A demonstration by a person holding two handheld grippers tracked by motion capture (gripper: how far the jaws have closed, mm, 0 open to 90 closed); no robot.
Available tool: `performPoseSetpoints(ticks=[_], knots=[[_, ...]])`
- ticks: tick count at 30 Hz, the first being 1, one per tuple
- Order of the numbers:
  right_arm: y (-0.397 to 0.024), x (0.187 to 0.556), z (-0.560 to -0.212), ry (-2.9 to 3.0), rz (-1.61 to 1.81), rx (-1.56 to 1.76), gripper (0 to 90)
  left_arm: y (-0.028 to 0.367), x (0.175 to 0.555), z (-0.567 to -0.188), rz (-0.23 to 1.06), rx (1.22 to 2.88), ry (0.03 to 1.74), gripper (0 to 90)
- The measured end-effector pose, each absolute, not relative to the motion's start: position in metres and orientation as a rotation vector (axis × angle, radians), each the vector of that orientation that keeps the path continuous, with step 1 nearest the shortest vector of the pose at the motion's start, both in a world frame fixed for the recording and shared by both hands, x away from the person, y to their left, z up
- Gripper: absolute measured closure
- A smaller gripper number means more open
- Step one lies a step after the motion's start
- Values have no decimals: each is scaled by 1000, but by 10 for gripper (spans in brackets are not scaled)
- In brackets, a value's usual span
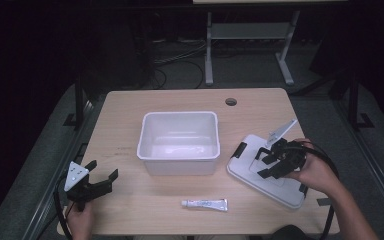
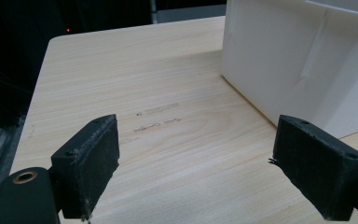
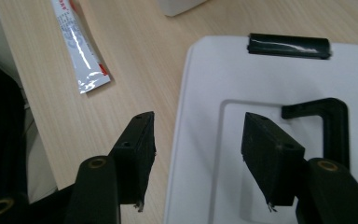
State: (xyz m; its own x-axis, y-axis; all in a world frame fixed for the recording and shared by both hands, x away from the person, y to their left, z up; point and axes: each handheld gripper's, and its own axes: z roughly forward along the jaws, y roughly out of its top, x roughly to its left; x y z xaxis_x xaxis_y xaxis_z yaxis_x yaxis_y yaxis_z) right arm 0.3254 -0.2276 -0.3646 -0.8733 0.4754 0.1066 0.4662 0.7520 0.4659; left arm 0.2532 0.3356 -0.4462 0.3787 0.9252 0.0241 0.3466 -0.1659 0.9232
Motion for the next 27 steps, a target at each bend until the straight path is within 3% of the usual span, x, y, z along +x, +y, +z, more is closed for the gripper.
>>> performPoseSetpoints(ticks=[27], knots=[[-142,294,-376,3050,760,442,399,336,253,-446,782,1712,1128,137]])
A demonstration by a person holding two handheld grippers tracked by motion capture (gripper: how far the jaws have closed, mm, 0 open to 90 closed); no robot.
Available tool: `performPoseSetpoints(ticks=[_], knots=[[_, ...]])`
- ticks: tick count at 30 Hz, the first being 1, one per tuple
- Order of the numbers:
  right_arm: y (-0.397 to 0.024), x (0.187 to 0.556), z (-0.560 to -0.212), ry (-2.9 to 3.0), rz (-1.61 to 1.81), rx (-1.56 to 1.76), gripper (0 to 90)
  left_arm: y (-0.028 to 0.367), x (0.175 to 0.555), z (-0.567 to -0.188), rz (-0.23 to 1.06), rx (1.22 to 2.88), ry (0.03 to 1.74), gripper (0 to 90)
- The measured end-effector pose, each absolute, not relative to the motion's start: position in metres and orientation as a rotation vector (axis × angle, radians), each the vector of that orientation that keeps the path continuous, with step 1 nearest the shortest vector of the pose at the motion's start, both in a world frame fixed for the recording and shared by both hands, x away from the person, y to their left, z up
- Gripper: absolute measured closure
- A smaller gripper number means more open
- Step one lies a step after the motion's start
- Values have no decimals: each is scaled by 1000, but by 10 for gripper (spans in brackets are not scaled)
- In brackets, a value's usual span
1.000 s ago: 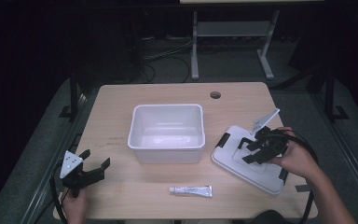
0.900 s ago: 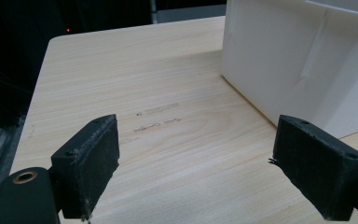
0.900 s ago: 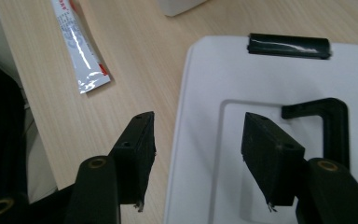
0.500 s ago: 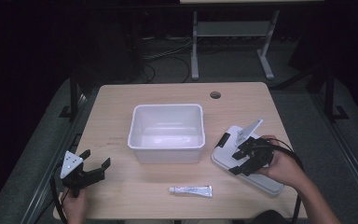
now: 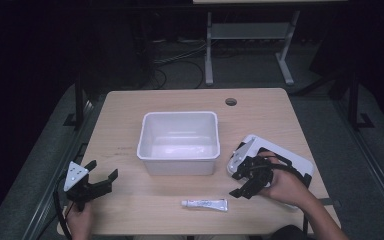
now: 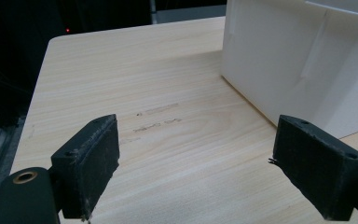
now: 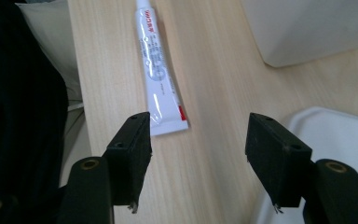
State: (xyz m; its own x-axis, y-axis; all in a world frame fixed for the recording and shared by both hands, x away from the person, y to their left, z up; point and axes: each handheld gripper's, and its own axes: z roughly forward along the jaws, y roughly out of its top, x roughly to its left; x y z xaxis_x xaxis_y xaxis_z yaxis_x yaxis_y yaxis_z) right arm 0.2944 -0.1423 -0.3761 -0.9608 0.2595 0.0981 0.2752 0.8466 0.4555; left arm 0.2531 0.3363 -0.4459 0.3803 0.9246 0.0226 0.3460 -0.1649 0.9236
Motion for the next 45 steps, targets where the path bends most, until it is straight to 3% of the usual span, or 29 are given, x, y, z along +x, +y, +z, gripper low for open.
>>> performPoseSetpoints(ticks=[45], knots=[[-53,290,-393,-2981,-582,-139,427,336,253,-446,775,1701,1129,137]])
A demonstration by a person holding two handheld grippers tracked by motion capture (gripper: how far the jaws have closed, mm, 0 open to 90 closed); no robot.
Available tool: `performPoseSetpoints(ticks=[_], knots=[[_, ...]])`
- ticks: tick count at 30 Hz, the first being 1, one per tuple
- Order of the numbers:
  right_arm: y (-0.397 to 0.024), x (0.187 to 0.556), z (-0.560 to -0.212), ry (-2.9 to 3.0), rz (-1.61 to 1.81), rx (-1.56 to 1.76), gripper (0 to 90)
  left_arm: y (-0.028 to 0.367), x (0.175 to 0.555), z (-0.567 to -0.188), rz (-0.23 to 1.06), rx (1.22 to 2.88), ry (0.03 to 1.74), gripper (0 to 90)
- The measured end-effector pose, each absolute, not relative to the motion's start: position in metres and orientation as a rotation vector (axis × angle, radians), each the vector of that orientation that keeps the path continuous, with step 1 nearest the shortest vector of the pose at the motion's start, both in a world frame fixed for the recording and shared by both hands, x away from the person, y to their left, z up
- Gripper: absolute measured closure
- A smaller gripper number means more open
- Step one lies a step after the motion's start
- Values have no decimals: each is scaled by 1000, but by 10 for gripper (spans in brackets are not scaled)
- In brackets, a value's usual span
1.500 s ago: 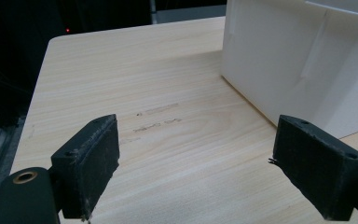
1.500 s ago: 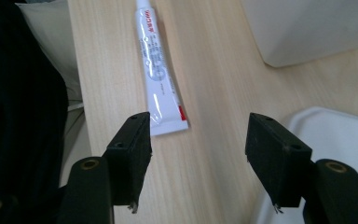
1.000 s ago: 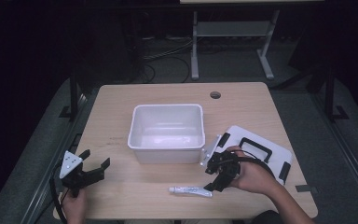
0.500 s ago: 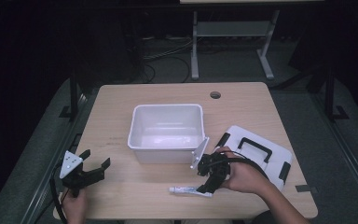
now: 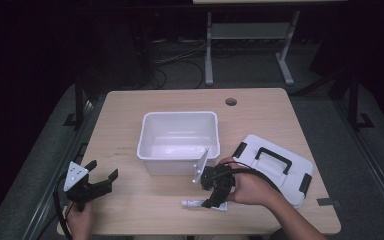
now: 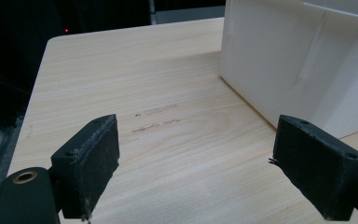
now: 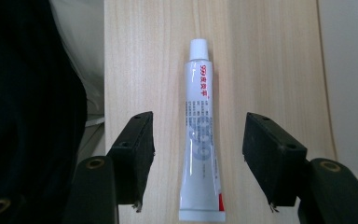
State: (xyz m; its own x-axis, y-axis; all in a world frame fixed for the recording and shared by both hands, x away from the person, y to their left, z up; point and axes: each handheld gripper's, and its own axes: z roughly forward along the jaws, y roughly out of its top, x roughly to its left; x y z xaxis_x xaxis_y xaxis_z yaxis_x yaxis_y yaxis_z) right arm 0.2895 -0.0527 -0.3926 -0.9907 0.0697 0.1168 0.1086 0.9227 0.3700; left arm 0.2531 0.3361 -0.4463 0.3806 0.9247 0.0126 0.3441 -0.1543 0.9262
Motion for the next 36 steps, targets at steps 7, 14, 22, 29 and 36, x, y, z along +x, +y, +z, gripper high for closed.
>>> performPoseSetpoints(ticks=[7,14,22,29,36], knots=[[-44,293,-403,-2968,-554,-137,450,337,253,-446,775,1698,1127,137],[-38,294,-413,-2960,-526,-132,465,338,253,-446,775,1698,1129,137],[-36,295,-420,-2947,-520,-139,504,338,253,-446,777,1698,1128,137],[-36,294,-425,-2948,-508,-143,533,338,253,-446,776,1697,1128,137],[-35,294,-430,-2954,-499,-136,588,338,252,-446,776,1697,1129,137]])
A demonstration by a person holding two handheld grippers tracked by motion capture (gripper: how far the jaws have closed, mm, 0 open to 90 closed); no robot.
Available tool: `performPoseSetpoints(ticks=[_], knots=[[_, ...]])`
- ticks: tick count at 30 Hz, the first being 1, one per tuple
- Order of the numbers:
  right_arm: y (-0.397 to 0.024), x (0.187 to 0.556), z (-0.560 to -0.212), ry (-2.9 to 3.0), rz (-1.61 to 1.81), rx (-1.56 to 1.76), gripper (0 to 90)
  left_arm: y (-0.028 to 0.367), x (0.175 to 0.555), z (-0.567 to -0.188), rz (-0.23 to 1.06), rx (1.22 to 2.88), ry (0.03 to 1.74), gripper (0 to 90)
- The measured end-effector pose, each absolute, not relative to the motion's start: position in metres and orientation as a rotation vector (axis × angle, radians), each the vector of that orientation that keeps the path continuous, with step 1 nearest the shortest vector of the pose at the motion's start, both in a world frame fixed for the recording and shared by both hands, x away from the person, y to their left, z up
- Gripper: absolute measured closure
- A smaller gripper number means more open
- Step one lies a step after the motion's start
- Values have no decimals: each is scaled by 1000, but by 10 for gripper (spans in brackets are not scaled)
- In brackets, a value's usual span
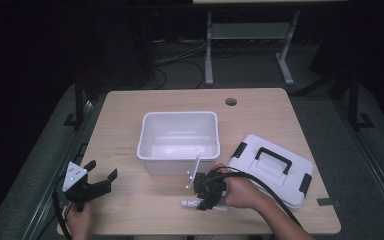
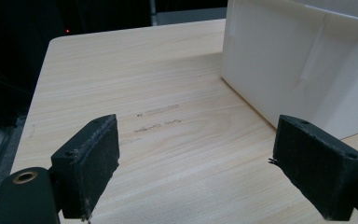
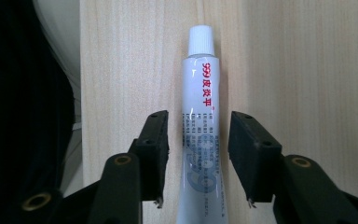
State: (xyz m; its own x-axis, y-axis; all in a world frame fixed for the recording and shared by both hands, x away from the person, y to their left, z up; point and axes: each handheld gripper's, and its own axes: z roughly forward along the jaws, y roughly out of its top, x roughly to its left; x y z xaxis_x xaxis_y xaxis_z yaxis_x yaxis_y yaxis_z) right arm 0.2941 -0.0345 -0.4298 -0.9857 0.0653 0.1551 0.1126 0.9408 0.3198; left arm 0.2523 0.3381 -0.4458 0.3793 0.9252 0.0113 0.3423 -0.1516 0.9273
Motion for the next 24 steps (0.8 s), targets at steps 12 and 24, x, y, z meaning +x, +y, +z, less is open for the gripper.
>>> performPoseSetpoints(ticks=[12,24], knots=[[-37,294,-437,-2960,-494,-143,646,338,252,-446,776,1698,1129,137],[-36,293,-440,-2973,-504,-132,685,339,252,-446,769,1687,1133,137]])
